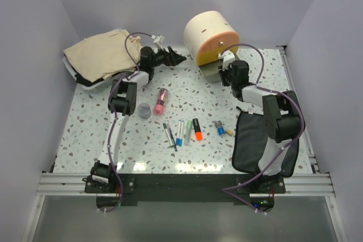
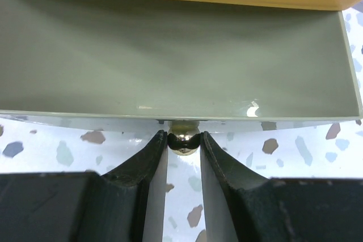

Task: Sort the stationery into containers
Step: Open the drawer in the storage box.

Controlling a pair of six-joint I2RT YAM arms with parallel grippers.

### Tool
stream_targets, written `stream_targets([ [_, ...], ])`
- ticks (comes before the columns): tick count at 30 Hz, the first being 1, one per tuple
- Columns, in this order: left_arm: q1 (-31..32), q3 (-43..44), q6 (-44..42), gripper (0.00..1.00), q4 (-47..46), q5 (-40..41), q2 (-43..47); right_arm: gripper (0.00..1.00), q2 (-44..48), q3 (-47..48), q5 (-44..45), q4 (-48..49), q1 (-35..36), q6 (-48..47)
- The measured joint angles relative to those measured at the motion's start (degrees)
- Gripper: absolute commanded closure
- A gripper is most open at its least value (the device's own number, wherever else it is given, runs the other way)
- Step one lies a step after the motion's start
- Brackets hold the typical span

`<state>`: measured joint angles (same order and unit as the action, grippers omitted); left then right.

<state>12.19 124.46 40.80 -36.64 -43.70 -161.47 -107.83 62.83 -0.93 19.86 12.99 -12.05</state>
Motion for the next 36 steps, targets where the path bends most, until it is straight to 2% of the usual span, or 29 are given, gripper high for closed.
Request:
stream_targets([
  [16, 0.3, -0.6, -3.2, 0.00, 6.0, 1.4, 1.8, 0.98, 5.3, -5.2, -1.7, -2.7, 0.1, 0.5],
  [18, 0.3, -0.6, -3.6, 0.00, 6.7, 1.6, 2.0, 0.96, 5.6, -5.7, -1.8, -2.8, 0.1, 0.6],
  [22, 0.3, -0.6, -4.6, 0.00, 8.9, 2.2, 2.6, 0.54, 6.0, -6.8, -2.1, -2.4, 0.1, 0.7],
  [23, 0.3, -0.6, -4.7, 0.00, 9.3, 2.4, 2.7, 0.50, 6.0, -7.0, -2.1, -2.3, 0.1, 0.8],
  [24, 0.3, -0.8, -5.1, 0.00, 9.9, 2.6, 3.0, 0.38, 6.0, -7.0, -2.0, -2.3, 0.1, 0.9],
  [29, 0.2, -5.4, -7.6, 0.00, 14.1, 3.7, 6.9, 0.35, 7.0, -7.0, -1.6, -5.5, 0.1, 0.4],
  [36, 0.3, -19.9, -14.1, 0.00, 18.8, 3.7, 19.3, 0.33, 15.8, -6.1, -1.9, -18.0, -0.6, 0.1],
])
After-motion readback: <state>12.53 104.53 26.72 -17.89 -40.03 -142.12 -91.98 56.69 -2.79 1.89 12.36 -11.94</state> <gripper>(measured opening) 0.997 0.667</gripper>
